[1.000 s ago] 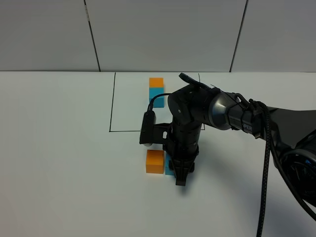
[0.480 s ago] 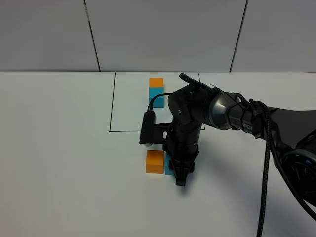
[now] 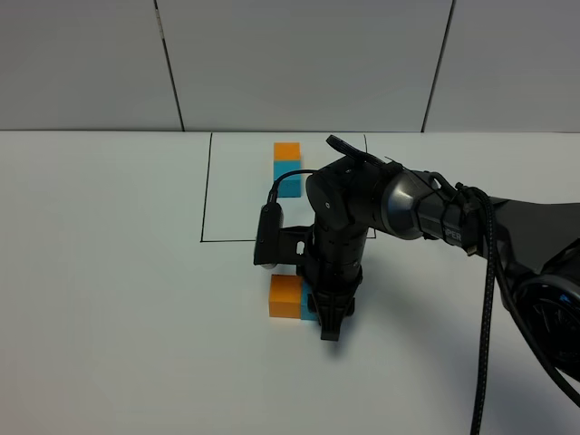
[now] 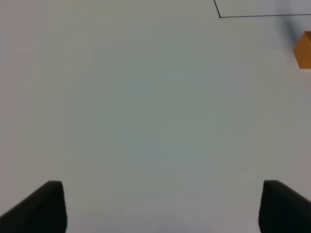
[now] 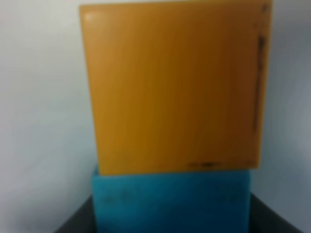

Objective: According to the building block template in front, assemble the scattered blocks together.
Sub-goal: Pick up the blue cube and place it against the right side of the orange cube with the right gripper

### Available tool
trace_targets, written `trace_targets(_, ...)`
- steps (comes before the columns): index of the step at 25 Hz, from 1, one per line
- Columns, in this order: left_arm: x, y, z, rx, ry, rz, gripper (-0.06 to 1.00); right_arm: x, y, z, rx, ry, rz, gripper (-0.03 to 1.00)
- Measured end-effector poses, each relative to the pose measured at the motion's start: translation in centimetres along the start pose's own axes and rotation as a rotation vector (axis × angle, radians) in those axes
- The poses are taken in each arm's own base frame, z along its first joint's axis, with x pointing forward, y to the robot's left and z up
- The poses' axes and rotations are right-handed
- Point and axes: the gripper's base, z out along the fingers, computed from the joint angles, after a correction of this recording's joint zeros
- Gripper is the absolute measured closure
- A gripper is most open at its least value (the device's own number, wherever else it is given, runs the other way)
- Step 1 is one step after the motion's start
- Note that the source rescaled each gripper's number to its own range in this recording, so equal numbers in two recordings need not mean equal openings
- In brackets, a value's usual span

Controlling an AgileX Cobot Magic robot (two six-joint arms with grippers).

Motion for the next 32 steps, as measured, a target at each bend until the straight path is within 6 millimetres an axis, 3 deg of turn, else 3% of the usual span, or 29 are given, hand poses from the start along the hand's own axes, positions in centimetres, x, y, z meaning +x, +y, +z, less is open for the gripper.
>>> trace_targets(23, 0.00, 0.00, 0.00, 0.000, 0.000, 0.000, 0.10, -0.07, 0.02, 0.00, -0.002, -0.008, -0.024, 0.53)
trace_targets(25, 0.00, 0.00, 0.00, 0.000, 0.000, 0.000, 0.10, -0.09, 0.00, 0.00, 0.000, -0.010, -0.024, 0.48)
trace_targets(30, 0.00, 0.00, 0.00, 0.000, 0.000, 0.000, 0.10, -0.17, -0.32, -0.03, 0.034, -0.017, -0.043, 0.14)
trace_targets(32, 0.00, 0.00, 0.00, 0.000, 0.000, 0.000, 0.10, -0.17, -0.43, -0.07, 0.044, -0.021, -0.046, 0.05)
